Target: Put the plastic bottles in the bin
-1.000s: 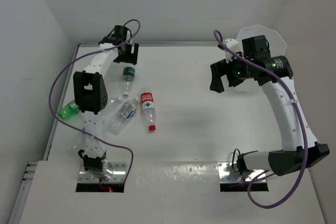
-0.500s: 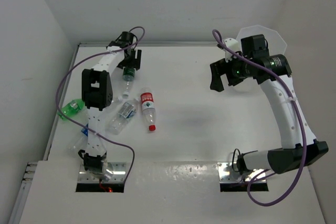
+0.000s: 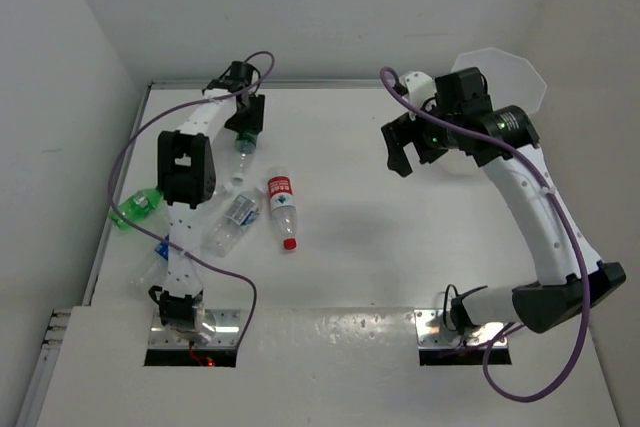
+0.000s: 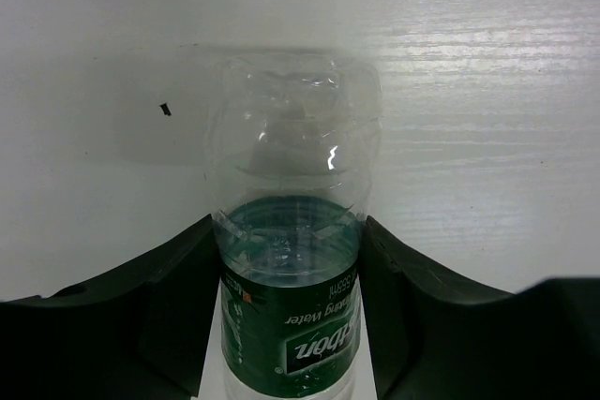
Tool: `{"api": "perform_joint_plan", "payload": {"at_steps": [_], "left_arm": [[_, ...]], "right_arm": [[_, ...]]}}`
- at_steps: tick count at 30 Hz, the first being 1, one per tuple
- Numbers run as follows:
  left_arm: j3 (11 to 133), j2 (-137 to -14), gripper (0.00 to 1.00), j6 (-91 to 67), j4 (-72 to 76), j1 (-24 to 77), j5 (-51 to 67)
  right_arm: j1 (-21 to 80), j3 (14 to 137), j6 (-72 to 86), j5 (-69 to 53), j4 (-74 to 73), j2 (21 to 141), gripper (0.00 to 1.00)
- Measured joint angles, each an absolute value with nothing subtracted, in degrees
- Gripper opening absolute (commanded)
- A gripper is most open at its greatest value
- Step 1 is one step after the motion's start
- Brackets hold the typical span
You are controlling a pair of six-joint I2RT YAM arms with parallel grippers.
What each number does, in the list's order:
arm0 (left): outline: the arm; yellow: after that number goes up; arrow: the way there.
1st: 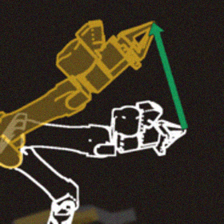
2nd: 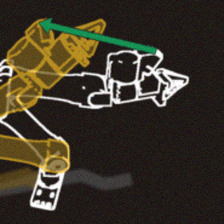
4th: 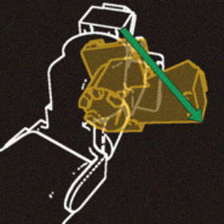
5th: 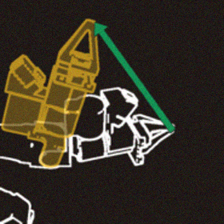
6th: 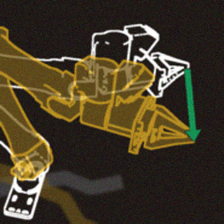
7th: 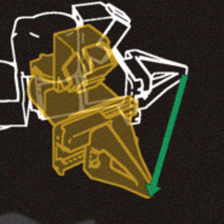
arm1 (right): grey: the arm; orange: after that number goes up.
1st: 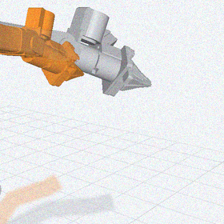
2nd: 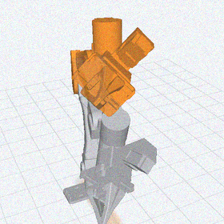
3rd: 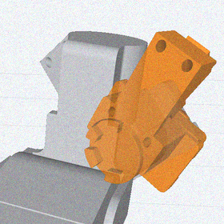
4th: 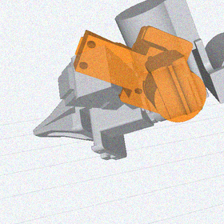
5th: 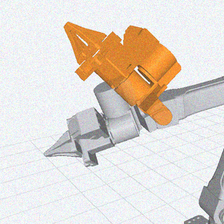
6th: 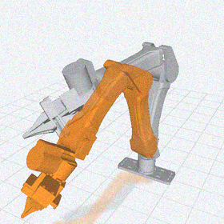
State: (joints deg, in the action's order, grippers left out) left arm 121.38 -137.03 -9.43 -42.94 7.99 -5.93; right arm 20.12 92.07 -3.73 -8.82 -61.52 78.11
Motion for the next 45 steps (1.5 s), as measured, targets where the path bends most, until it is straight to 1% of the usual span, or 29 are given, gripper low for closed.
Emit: {"api": "perform_joint_plan", "payload": {"at_steps": [2,4,6,9,11,13,15,16,17,20,22,23,24,25,26,29,31,33,36,38,39,41,45], "left_arm": [[121.58,-137.03,0.41,-9.13,-43.03,7.79,-5.21],[121.91,-137.03,0.35,-9.06,-43.07,7.09,-1.98],[122.17,-136.7,0.35,-9.08,-43.2,5.78,4.34],[120.6,-133.32,0.35,-10.57,-41.36,1.85,18.09],[116.92,-127.66,0.35,-12.27,-37.54,-2.04,27.99],[112.46,-120.29,0.26,-16.1,-30.72,-6.31,36.91],[108.77,-112.31,0.26,-22.92,-22.65,-10.76,45.19],[106.0,-107.55,0.22,-28.64,-14.72,-12.75,49.65],[105.23,-106.19,0.22,-29.95,-12.84,-13.06,50.85],[93.76,-97.84,0.21,-47.9,11.49,-12.25,57.01],[89.17,-95.39,0.21,-56.69,20.47,-9.63,60.03],[88.2,-95.33,0.19,-59.64,23.66,-8.34,60.71],[87.46,-95.33,0.17,-62.19,25.76,-6.85,60.95],[87.31,-95.35,0.15,-64.18,25.74,-5.34,61.06],[87.53,-95.37,0.11,-65.47,24.71,-4.1,60.93],[90.3,-95.37,0.11,-67.99,18.26,-1.61,59.35],[92.01,-95.22,0.11,-69.3,13.82,-1.3,57.45],[91.48,-94.43,0.11,-70.57,10.17,-1.54,55.9],[88.09,-92.62,0.11,-72.29,6.28,-1.58,55.05],[85.01,-91.66,0.11,-73.36,5.13,-1.52,55.37],[83.94,-91.55,0.07,-73.82,4.69,-1.45,55.75],[81.76,-91.53,0.06,-74.43,3.11,-0.67,56.53],[77.67,-91.53,0.05,-75.53,0.93,2.66,59.4]], "right_arm": [[21.02,92.07,-3.73,-7.86,-60.88,78.08,0.99],[21.71,92.07,-3.7,-7.07,-59.64,77.97,0.99],[22.72,91.9,-3.64,-5.96,-57.82,77.47,0.99],[24.1,91.7,-2.94,-5.28,-55.0,75.81,0.99],[24.53,91.72,-1.96,-5.28,-53.56,74.72,0.99],[24.6,91.96,-0.3,-6.04,-52.31,74.02,0.99],[24.62,93.41,1.72,-7.05,-51.75,74.11,0.99],[24.62,94.63,2.81,-7.79,-51.51,74.39,0.99],[24.6,96.31,3.84,-8.49,-51.29,74.91,0.99],[24.62,102.43,8.01,-11.57,-49.19,77.19,0.99],[24.91,105.62,10.76,-13.93,-47.4,78.61,0.99],[24.99,106.89,11.86,-15.11,-46.68,79.29,0.99],[25.52,108.07,12.95,-16.19,-45.95,80.01,0.99],[26.26,109.01,13.87,-17.19,-45.21,80.75,0.95],[27.31,109.62,14.33,-18.04,-44.66,81.41,0.94],[32.56,109.58,10.98,-16.75,-42.81,82.59,0.9],[39.05,101.38,3.29,-13.28,-37.26,80.34,0.9],[43.94,87.0,-6.57,-9.5,-29.26,74.67,0.9],[47.03,71.7,-22.37,-5.67,-20.56,69.41,0.9],[47.55,64.4,-31.48,-4.14,-13.67,67.4,0.9],[47.86,60.95,-35.92,-3.68,-8.93,66.72,0.9],[48.05,55.09,-43.4,-3.55,0.43,65.84,0.9],[48.62,46.96,-54.78,-6.83,19.44,66.63,0.9]]}}
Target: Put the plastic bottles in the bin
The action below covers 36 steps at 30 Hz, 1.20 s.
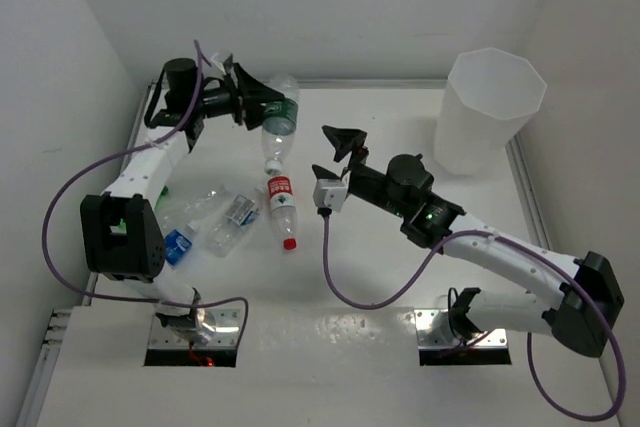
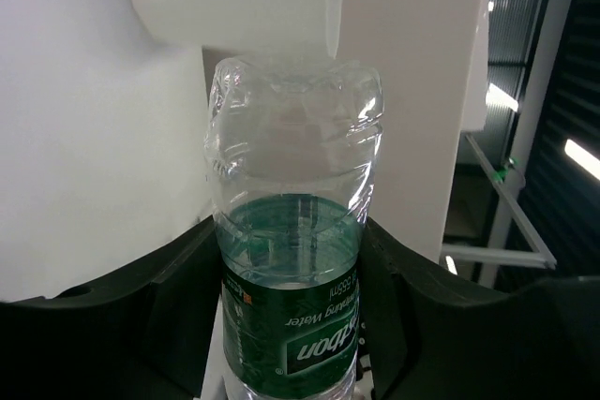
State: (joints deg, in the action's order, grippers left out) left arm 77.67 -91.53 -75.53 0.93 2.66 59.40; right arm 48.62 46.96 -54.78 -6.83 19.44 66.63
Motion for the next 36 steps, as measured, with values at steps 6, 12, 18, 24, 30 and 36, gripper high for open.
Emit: {"api": "perform_joint_plan", "payload": {"at_steps": [6,12,18,24,30,36], "left_arm": [[72.71,-91.53,0.03,-77.93,0.43,7.57,63.55],[72.66,-91.5,0.03,-78.78,1.41,8.36,65.23],[72.66,-91.37,0.03,-78.72,1.34,9.52,65.39],[72.4,-90.3,0.03,-78.65,1.26,12.12,65.28],[71.59,-89.97,0.05,-77.67,0.6,14.61,64.88],[70.85,-89.97,0.46,-76.64,-0.4,15.73,64.53]], "right_arm": [[51.31,44.77,-61.89,-13.91,32.84,68.93,0.89],[52.66,44.56,-64.36,-18.46,34.41,69.45,0.9],[52.45,46.78,-65.52,-20.58,27.92,70.96,0.9],[50.96,47.18,-69.32,-22.92,25.39,71.96,0.89],[50.09,47.31,-72.99,-23.16,25.63,75.42,0.77],[50.04,48.03,-75.2,-23.07,26.17,76.55,0.27]]}}
